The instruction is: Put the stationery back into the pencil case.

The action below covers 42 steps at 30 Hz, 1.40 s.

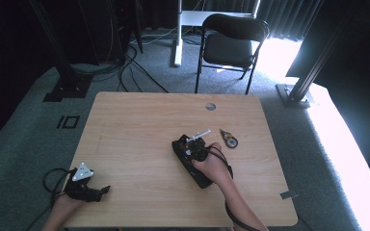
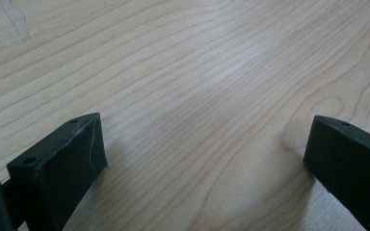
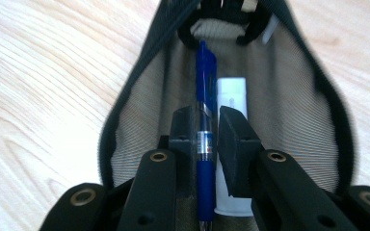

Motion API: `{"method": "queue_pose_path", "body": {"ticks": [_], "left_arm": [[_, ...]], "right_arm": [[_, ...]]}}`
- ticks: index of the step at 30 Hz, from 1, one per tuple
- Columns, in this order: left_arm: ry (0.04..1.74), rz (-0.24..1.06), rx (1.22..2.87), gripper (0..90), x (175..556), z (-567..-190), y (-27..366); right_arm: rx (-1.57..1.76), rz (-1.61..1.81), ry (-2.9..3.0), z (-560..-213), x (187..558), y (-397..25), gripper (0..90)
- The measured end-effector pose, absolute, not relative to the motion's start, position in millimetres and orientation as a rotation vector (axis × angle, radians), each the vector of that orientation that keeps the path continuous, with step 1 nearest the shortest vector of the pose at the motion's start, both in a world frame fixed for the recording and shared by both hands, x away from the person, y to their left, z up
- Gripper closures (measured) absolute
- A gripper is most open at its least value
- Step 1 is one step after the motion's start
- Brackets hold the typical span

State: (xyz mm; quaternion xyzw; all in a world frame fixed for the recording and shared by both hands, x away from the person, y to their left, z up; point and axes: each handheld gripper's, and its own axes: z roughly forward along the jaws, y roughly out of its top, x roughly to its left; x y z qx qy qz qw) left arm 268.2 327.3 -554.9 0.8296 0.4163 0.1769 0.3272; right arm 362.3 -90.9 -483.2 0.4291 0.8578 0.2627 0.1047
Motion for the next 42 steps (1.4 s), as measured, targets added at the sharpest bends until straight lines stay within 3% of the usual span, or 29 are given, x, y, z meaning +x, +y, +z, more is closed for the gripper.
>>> {"method": "queue_pose_path", "body": {"ticks": [20, 42], "left_arm": [[1.089, 0.464, 2.175, 1.1, 268, -555, 327], [1.090, 0.463, 2.174, 1.1, 268, -555, 327]], "right_arm": [[1.225, 1.088, 2.341, -433, 358, -138, 70.6], [1.358, 0.986, 2.144, -464, 400, -201, 58.6]]}}
